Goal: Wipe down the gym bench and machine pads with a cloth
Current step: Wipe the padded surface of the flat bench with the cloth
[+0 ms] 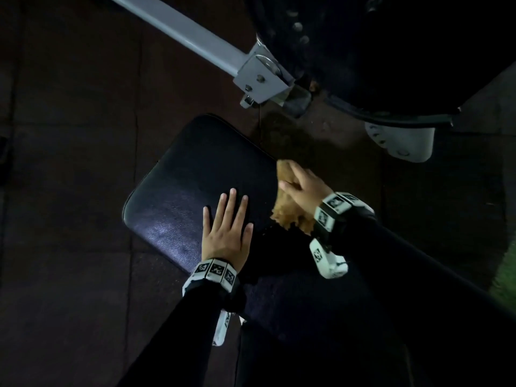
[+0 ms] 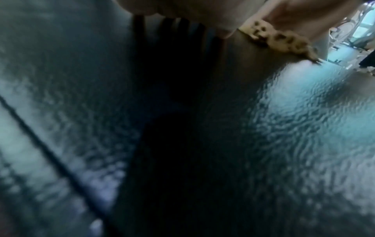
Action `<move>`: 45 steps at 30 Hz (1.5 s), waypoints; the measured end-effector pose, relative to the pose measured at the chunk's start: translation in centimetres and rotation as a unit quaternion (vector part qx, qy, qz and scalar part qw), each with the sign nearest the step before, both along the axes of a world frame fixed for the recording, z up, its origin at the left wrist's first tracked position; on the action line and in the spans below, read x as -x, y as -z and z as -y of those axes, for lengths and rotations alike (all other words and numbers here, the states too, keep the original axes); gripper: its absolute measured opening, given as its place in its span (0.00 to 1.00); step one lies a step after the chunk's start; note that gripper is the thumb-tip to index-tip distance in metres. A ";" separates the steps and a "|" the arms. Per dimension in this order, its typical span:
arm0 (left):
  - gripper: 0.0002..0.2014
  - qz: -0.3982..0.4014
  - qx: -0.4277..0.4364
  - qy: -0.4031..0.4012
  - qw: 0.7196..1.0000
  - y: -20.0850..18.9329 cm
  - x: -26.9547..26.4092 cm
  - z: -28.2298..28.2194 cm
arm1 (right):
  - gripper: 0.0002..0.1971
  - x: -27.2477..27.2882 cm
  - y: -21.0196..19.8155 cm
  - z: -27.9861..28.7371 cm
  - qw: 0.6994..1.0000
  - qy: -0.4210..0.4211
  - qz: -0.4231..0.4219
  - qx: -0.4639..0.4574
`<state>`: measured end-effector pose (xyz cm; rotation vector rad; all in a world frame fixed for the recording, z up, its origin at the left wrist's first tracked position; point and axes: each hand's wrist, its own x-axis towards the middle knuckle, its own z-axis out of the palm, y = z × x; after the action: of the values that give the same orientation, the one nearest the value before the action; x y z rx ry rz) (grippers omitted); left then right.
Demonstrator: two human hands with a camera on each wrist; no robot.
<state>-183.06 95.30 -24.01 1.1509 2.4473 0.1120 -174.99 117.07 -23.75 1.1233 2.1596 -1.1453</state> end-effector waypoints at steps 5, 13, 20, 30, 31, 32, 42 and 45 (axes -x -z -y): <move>0.29 0.015 0.020 -0.014 1.000 0.0 -0.3 -0.5 | 0.32 -5.8 0.0 0.4 0.998 0.036 0.036 -0.039; 0.31 0.002 0.021 -0.024 0.999 0.5 -0.4 -0.5 | 0.41 -2.8 -0.2 0.7 0.996 0.023 0.063 -0.063; 0.31 0.015 0.016 -0.029 0.999 0.5 -0.5 -0.5 | 0.30 -9.0 -0.4 -0.6 0.998 0.024 0.052 -0.028; 0.31 0.147 0.077 -0.086 0.982 -3.2 0.0 -2.4 | 0.25 -13.1 -4.2 -0.1 0.994 0.025 0.059 -0.092; 0.29 0.181 0.073 -0.110 0.975 -3.9 0.0 -2.7 | 0.25 -13.2 -5.0 -0.2 0.994 0.023 0.052 -0.088; 0.27 0.214 0.061 -0.136 0.965 -4.7 0.0 -2.9 | 0.25 -13.3 -6.0 -0.2 0.996 0.023 0.047 -0.079; 0.16 0.281 -0.075 -0.166 0.942 -15.4 -3.0 -1.5 | 0.21 -13.9 -18.0 3.5 0.999 -0.001 -0.002 -0.037; 0.14 0.272 -0.108 -0.158 0.943 -19.1 -4.0 -0.3 | 0.23 -14.3 -21.5 4.9 0.999 0.024 -0.027 -0.020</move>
<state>-179.05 95.56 -4.92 0.6705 2.1198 0.7116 -160.69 112.12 -2.26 1.1791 2.2181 -1.1705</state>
